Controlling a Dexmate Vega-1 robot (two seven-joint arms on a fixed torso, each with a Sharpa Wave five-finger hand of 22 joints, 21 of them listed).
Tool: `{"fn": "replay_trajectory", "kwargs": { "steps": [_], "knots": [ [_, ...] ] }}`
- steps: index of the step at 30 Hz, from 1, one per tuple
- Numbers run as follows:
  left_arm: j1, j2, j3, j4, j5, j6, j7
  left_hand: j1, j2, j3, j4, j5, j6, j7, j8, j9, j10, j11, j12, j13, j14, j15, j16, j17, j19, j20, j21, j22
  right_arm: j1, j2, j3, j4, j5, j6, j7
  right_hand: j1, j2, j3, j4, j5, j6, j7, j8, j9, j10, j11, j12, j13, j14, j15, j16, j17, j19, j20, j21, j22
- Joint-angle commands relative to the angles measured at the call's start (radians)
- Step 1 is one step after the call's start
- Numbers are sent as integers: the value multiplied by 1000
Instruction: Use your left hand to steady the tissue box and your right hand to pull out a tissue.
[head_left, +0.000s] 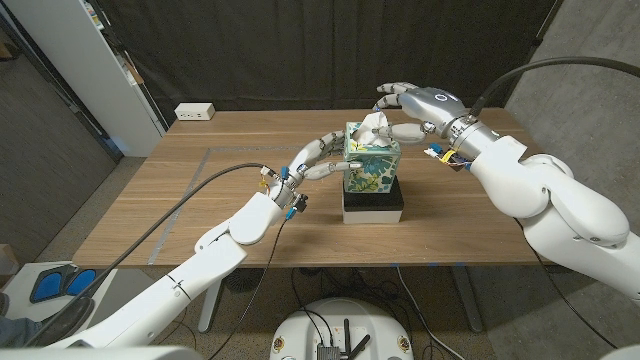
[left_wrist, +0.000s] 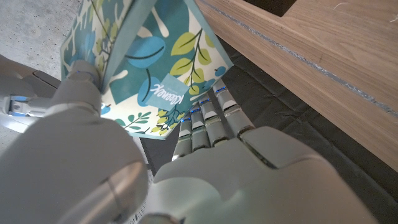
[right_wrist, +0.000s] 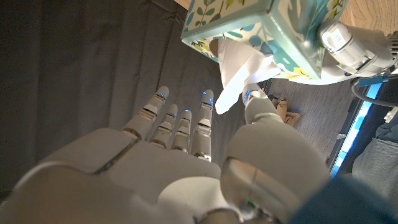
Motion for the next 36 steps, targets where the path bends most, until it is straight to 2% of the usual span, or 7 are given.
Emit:
{"fn": "replay_trajectory", "kwargs": {
  "steps": [1,9,14,15,20,30,36],
  "knots": [
    [-7,-4,5,9,-2,-9,-4,154,162,6,2,6,10,10,8,2,6,-2,-1,3,9,-9,-1,0,5,3,4,4,41,-1,-54,3,-35,-22,13,15,3,-2,4,-1,40,-13,12,7,6,-4,8,5,4,-8,5,5,6,5,-1,2],
    [-9,-5,4,12,-3,-11,-4,155,164,6,2,6,13,5,8,3,6,-4,-2,4,10,-9,-2,0,5,5,4,4,56,-4,-73,-3,-53,-45,34,30,10,-4,3,-2,112,-14,34,17,36,-9,19,4,18,-14,13,9,18,2,3,2],
    [-12,-6,6,14,-4,-10,-8,156,164,7,1,6,12,4,7,3,8,-3,-2,5,10,-9,-3,0,5,5,3,4,62,2,-97,-2,-91,-55,21,48,18,-4,0,-3,211,-35,70,32,70,-16,28,3,35,-21,23,13,39,-1,9,2],
    [-13,-7,7,15,-2,-12,-7,156,164,7,1,7,13,5,8,3,8,-2,-2,5,10,-9,-3,0,5,5,3,4,67,1,-106,-4,-107,-63,30,67,28,2,-4,-1,258,-52,92,43,90,-18,33,3,47,-24,29,15,46,-6,9,2],
    [-13,-7,6,16,-6,-11,-7,157,166,7,1,7,13,4,7,3,6,-3,-3,6,10,-8,-4,0,5,5,3,4,70,13,-125,-1,-147,-76,25,117,45,12,-10,7,319,-80,127,70,135,-33,41,3,79,-53,46,20,66,-17,13,3],
    [-11,-3,4,8,-2,2,-5,158,166,6,1,7,13,4,6,4,6,-5,-4,8,10,-7,-5,0,5,6,3,4,60,30,-137,12,-181,-57,-11,162,58,18,-10,19,350,-92,153,97,175,-41,48,4,112,-71,67,29,102,-24,22,4],
    [-11,-3,5,8,-3,0,-5,159,166,6,0,7,14,5,6,4,6,-4,-5,9,10,-8,-6,0,5,5,3,4,46,41,-156,15,-266,-59,-44,173,60,15,-8,21,356,-105,160,106,188,-45,49,4,129,-77,78,35,122,-27,27,5]
  ]
}}
